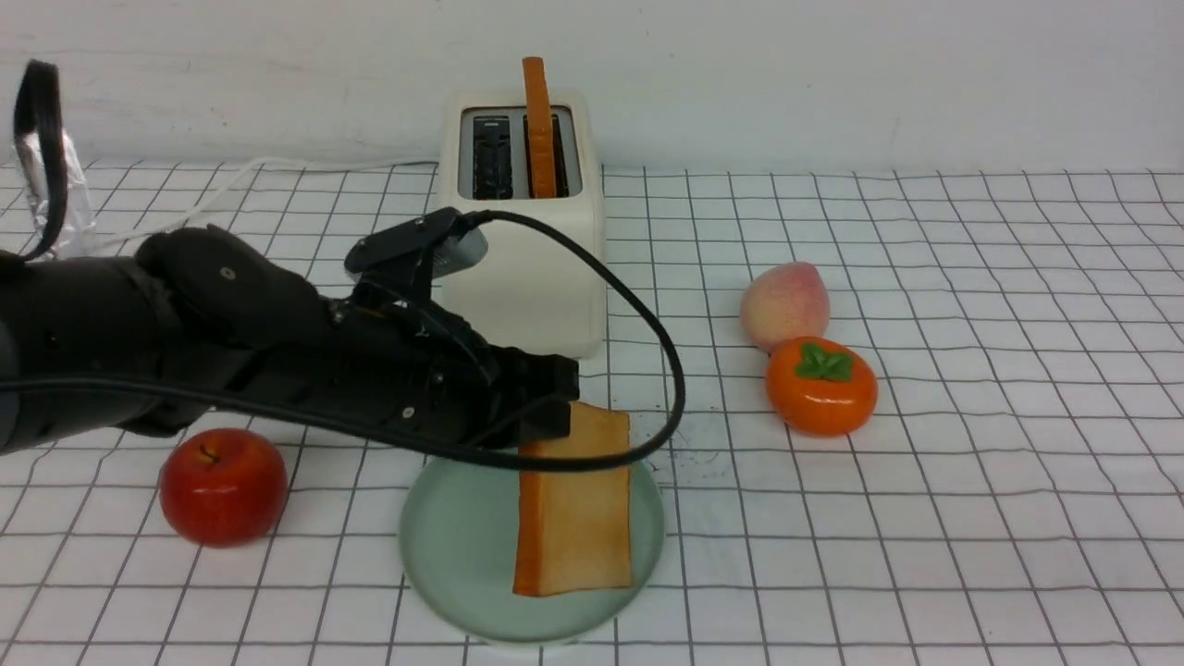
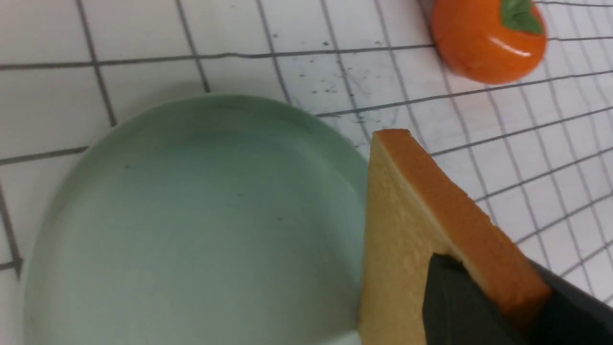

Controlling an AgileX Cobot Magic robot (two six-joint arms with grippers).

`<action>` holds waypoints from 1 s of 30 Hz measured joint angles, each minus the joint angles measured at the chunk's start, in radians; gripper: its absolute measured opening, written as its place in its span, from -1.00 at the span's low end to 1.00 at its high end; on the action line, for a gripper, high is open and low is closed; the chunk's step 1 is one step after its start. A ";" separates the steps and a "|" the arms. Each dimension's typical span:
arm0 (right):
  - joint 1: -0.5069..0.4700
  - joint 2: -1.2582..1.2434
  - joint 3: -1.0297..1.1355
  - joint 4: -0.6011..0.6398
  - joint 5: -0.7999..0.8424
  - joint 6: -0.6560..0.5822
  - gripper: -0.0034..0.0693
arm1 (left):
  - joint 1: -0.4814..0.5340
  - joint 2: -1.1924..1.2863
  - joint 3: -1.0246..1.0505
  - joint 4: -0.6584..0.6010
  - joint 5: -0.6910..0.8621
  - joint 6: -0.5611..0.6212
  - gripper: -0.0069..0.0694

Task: Take toasted bread from bread machine on white checkered table place on plate.
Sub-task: 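Place the slice of bread on the plate with the left gripper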

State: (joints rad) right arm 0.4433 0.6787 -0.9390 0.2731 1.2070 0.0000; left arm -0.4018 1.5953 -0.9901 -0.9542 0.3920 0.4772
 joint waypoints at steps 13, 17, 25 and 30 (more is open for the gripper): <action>0.000 0.000 0.008 0.002 -0.040 0.000 -0.91 | 0.000 0.039 -0.007 0.029 -0.030 -0.001 -0.20; 0.000 0.000 0.008 0.002 -0.043 0.000 -0.91 | 0.000 0.008 -0.002 0.095 0.002 -0.001 0.43; 0.000 0.000 0.008 0.002 -0.097 0.000 -0.91 | 0.000 -0.136 -0.002 0.273 -0.055 -0.001 0.88; 0.000 0.001 0.008 0.002 -0.126 0.000 -0.91 | 0.000 -0.255 0.001 0.317 -0.055 -0.001 0.64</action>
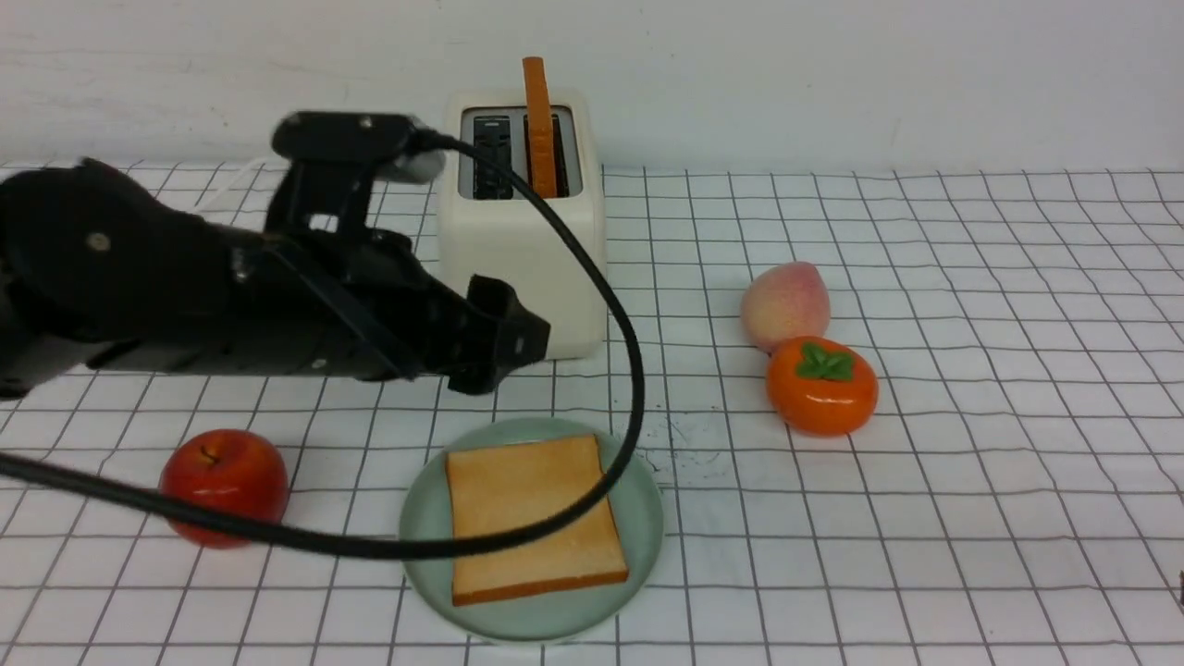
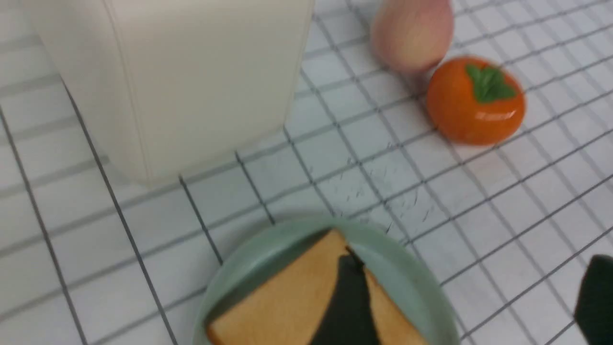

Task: Take toasted bread from bread machine on white checkered table place on plate.
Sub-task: 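Place the slice of bread on the plate with the left gripper, then grasp the toast slice in the toaster and pull it up out of the slot with the right gripper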

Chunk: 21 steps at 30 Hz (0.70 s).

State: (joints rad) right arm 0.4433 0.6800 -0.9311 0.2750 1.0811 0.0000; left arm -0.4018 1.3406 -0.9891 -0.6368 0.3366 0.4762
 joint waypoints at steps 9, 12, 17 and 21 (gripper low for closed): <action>0.000 0.192 -0.091 0.049 -0.075 -0.024 -0.91 | 0.000 -0.323 0.054 0.026 0.029 0.000 -0.85; 0.000 0.294 -0.152 0.112 -0.100 -0.082 -0.91 | 0.000 -0.395 0.093 0.029 0.028 -0.001 -0.85; 0.004 0.578 -0.349 0.273 -0.128 -0.236 -0.91 | 0.000 -0.640 0.223 0.029 -0.007 -0.002 -0.85; 0.045 0.766 -0.510 0.274 -0.190 -0.266 -0.91 | 0.000 -0.783 0.303 0.025 -0.042 -0.003 -0.85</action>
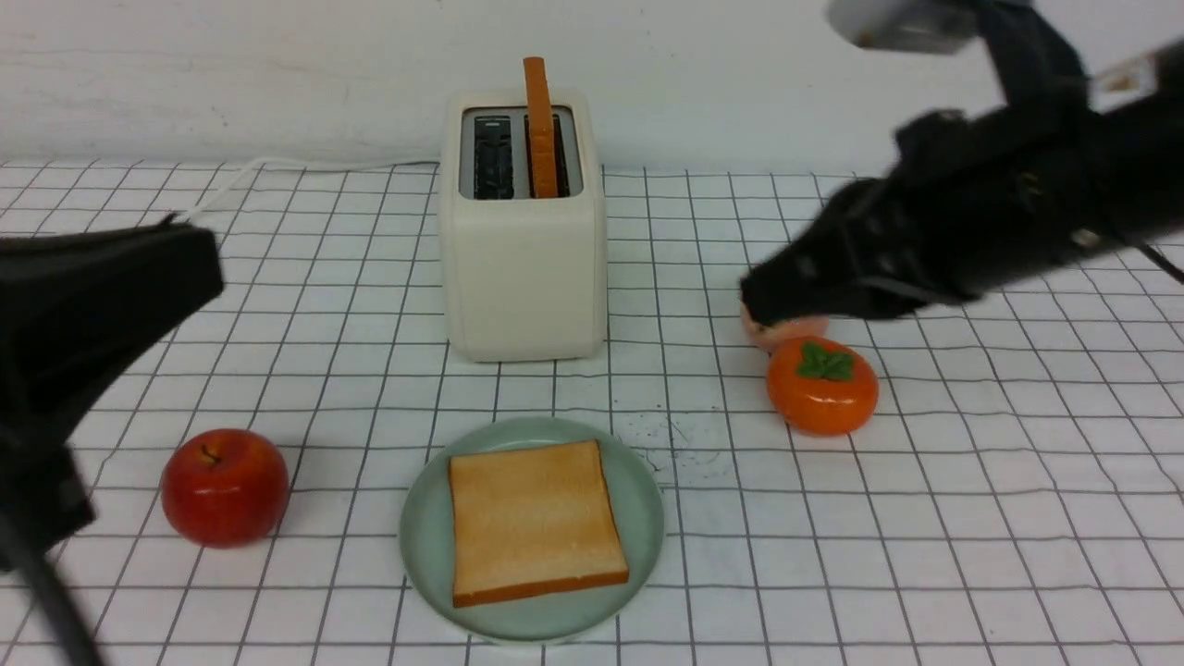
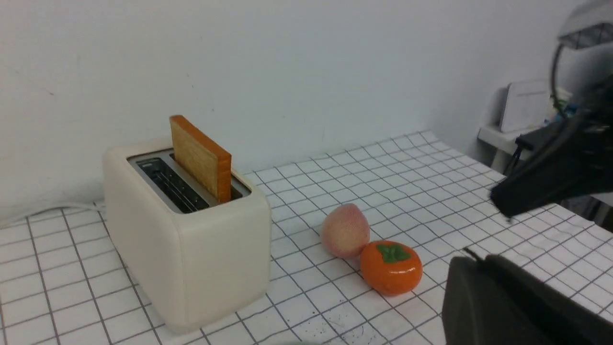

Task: Take toasted bread from bread machine on white checkered table place on plate.
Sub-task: 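Grasp the toast slice in the toaster and pull it up out of the slot with the right gripper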

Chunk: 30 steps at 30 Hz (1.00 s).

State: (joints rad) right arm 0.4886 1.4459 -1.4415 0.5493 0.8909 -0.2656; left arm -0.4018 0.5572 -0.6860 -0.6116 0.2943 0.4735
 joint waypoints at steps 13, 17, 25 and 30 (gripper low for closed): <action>0.078 0.503 -0.473 -0.343 -0.374 0.213 -0.16 | 0.000 -0.122 0.098 -0.001 -0.043 0.000 -0.85; 0.078 0.588 -0.526 -0.450 -0.491 0.286 0.37 | 0.000 -0.122 0.099 -0.002 -0.041 0.000 -0.85; 0.071 0.729 -0.573 -0.562 -0.673 0.332 0.92 | 0.000 -0.123 0.099 -0.003 -0.031 0.000 -0.85; 0.054 0.771 -0.577 -0.572 -0.719 0.351 0.66 | 0.000 -0.124 0.099 -0.003 -0.022 0.000 -0.85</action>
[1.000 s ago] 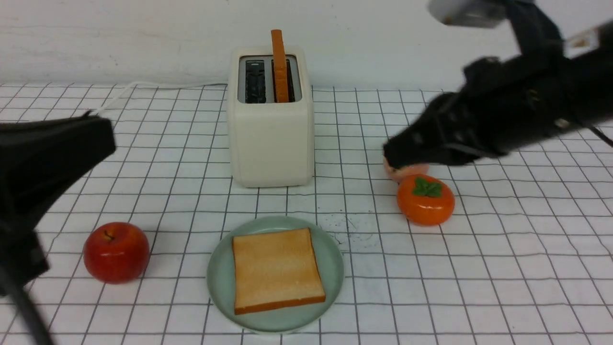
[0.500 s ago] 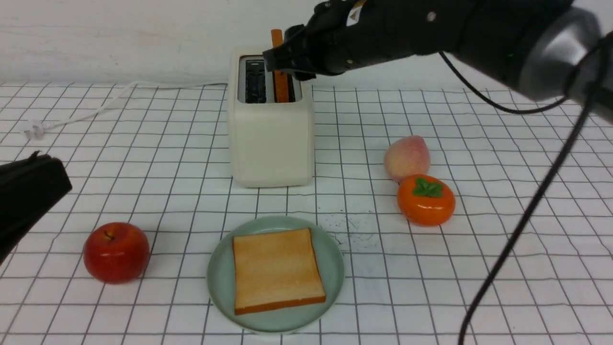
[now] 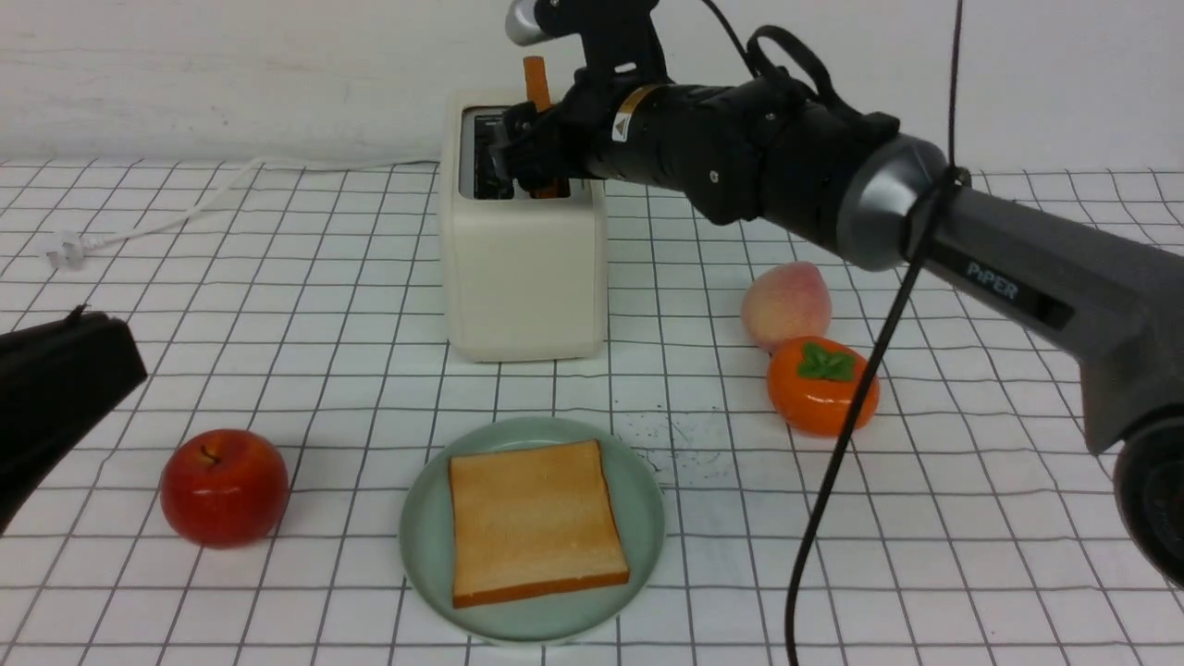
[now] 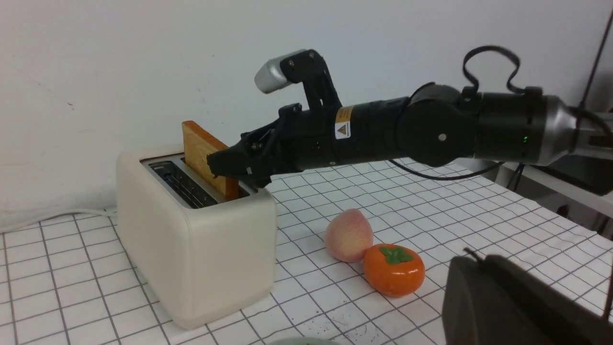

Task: Take toasted bread from bread machine on white checkered table place on plate.
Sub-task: 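Grasp the toast slice in the toaster and pull it up out of the slot with the right gripper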

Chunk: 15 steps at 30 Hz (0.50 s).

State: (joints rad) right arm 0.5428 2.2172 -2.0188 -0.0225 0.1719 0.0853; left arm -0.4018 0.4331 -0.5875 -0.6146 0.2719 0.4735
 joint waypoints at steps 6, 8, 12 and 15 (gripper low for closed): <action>-0.010 0.030 0.000 0.000 -0.045 0.003 -0.04 | 0.000 0.000 0.000 0.000 0.009 0.000 -0.85; -0.013 0.030 0.000 0.001 -0.052 0.003 -0.20 | 0.000 0.000 0.000 0.000 0.010 0.000 -0.85; -0.023 0.030 0.000 0.008 -0.053 0.003 -0.46 | 0.000 0.000 0.000 0.000 0.011 0.000 -0.85; -0.023 0.030 0.000 0.008 -0.053 0.003 -0.55 | 0.000 0.000 0.000 0.000 0.011 0.000 -0.85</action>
State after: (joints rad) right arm 0.5201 2.2475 -2.0192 -0.0149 0.1194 0.0884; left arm -0.4018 0.4331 -0.5875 -0.6146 0.2830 0.4735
